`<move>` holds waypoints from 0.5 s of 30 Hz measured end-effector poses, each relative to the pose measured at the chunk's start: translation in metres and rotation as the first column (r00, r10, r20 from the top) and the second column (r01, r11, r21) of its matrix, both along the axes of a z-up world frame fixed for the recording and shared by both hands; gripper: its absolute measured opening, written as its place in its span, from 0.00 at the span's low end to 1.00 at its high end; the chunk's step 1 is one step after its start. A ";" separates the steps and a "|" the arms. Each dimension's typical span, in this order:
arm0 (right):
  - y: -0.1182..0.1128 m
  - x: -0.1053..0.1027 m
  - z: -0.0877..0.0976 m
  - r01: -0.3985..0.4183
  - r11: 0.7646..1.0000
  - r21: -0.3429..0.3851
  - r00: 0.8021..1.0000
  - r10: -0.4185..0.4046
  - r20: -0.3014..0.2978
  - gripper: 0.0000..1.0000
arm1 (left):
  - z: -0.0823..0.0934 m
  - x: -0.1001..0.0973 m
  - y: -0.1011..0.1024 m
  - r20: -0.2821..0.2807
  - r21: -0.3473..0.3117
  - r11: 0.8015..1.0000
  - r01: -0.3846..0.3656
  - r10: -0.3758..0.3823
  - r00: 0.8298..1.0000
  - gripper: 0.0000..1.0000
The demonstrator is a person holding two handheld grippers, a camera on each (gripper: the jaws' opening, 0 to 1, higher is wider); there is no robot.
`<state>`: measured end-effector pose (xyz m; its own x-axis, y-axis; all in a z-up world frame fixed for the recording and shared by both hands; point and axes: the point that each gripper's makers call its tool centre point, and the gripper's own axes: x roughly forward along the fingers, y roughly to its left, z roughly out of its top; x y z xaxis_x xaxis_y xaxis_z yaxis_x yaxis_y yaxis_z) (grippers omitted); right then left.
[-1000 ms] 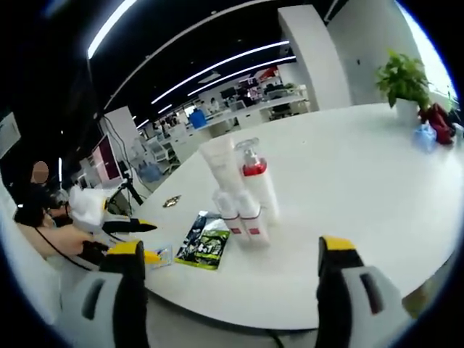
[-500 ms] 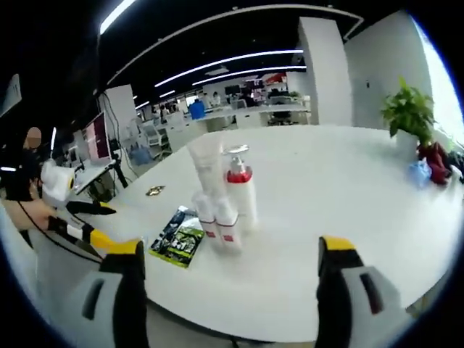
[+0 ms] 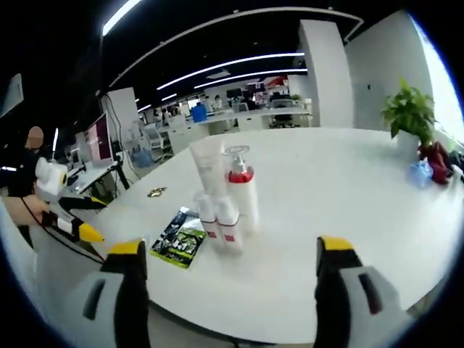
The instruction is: Arrange the skincare products in the storage area until every visible bottle or jar stands upright without overlapping.
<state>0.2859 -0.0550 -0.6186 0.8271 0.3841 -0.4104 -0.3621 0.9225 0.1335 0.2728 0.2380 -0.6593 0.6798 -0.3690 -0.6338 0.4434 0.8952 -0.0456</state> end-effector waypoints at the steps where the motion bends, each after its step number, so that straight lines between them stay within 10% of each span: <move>1: 0.000 0.000 0.000 0.000 1.000 0.001 1.000 0.000 0.000 0.97 | 0.000 -0.001 0.000 0.000 0.007 1.000 0.009 -0.009 1.000 0.97; 15: 0.000 -0.001 0.000 -0.001 1.000 0.013 1.000 0.001 0.001 0.97 | -0.011 -0.006 -0.010 -0.051 0.044 0.997 0.063 -0.061 0.997 0.97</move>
<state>0.2851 -0.0551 -0.6185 0.8270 0.3905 -0.4045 -0.3634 0.9202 0.1453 0.2670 0.2280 -0.6703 0.6239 -0.3796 -0.6832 0.4966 0.8675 -0.0285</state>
